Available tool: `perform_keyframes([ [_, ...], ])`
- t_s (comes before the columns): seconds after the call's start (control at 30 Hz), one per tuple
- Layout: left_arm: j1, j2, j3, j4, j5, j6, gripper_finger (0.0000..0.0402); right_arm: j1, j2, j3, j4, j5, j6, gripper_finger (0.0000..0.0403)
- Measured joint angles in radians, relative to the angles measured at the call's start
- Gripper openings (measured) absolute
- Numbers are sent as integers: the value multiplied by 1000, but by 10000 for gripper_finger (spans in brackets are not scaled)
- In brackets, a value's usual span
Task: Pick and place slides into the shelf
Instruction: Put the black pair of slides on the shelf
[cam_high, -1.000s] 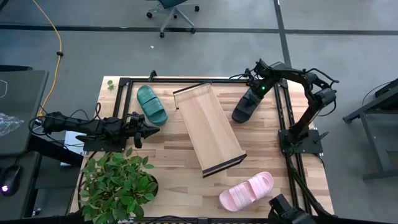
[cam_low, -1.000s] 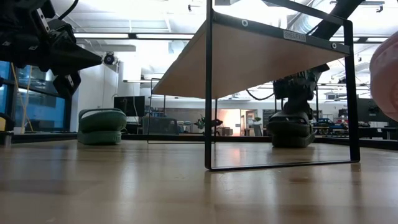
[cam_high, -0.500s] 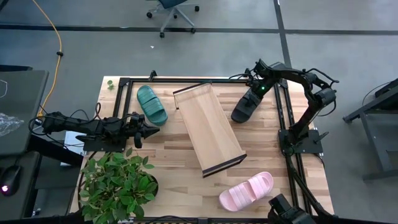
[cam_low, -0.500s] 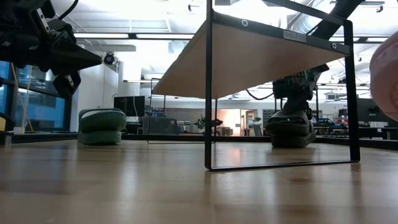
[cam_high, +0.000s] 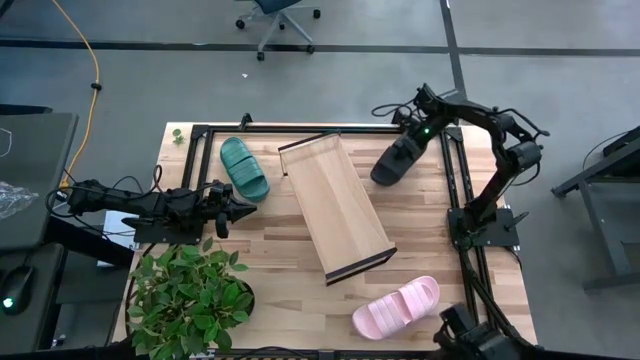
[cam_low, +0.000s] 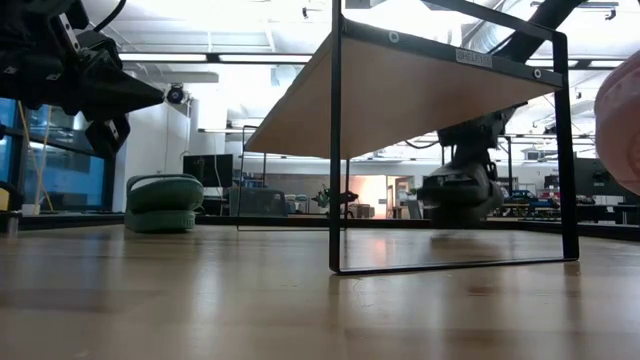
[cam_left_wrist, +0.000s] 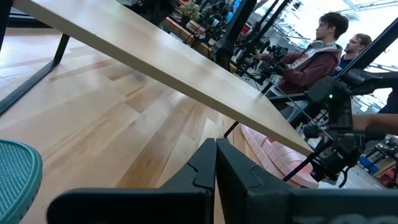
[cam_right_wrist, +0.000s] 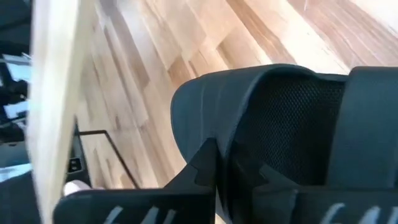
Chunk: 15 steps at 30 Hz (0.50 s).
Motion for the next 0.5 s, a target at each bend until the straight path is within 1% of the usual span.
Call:
perform_keyframes([
  [0.27,0,0,0,0,0,3,1,-34,0,74,-88,-77,-24,2],
  [0.5,0,0,0,0,0,3,1,-37,0,121,-139,-168,-26,2],
])
